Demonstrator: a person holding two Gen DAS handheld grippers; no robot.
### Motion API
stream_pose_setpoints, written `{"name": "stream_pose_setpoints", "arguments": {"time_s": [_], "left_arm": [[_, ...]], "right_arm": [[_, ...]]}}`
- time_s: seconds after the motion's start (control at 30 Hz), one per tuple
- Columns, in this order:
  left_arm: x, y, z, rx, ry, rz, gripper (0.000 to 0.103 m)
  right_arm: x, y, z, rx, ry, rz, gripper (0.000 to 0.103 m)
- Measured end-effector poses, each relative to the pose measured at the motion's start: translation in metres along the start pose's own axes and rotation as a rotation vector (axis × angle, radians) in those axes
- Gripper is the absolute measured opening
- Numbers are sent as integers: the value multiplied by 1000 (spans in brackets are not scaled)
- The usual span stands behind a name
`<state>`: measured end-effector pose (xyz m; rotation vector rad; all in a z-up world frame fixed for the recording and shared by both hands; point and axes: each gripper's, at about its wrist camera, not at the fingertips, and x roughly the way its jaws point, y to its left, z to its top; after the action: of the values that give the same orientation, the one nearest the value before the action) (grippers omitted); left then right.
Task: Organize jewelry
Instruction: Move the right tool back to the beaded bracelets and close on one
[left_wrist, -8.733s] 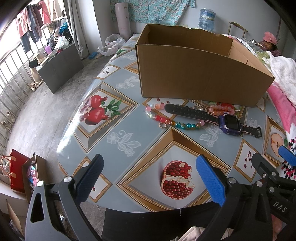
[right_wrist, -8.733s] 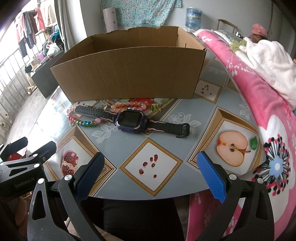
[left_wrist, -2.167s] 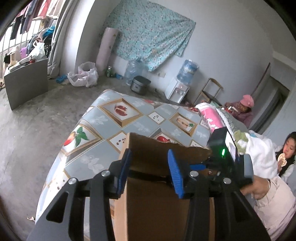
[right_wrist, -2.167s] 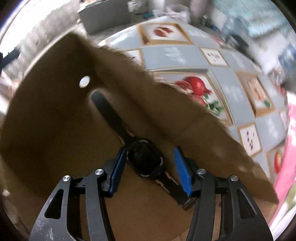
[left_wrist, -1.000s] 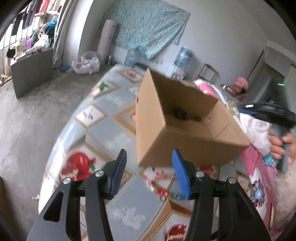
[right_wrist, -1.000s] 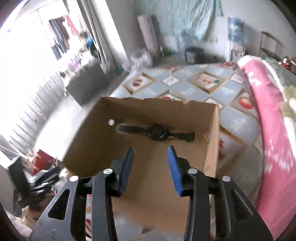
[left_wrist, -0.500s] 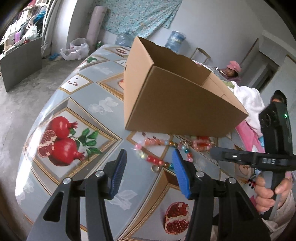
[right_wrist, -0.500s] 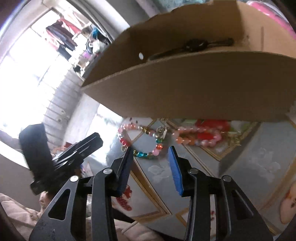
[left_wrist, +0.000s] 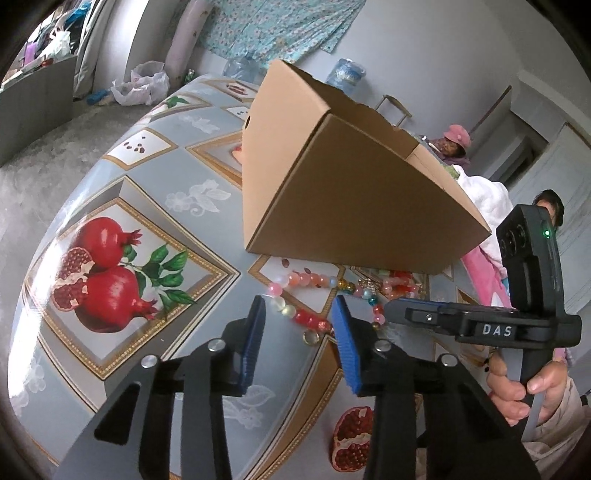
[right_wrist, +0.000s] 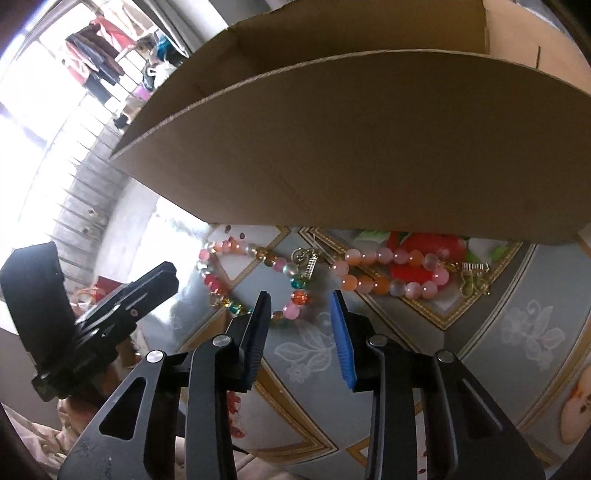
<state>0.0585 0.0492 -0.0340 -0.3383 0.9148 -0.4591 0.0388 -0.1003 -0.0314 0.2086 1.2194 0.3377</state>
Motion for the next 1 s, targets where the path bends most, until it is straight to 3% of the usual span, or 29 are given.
{"name": "stream_pose_setpoints", "arguments": {"time_s": [0.17,0.27,0.3,0.43,0.77,1.0], "left_arm": [[7,2,-1,-5,21,-5,32],[9,3,-1,-8,25,-4,32],[9,3,-1,-8,23,-3,32],[6,3,6,-5,2,24,32],[20,-13,19,82,41,87,32],[41,-27,15,159,93,202,32]], "right_arm": [[7,20,8,-52,-4,-71,28],[13,34,8,-110,-5,-136,20],[14,37,8,-129,-1,-157,10],[13,47,6,-164,-12,-198,7],[2,21,-5,-137,-11,-127,7],[-6,9,-6,-126,-25,-91,7]]}}
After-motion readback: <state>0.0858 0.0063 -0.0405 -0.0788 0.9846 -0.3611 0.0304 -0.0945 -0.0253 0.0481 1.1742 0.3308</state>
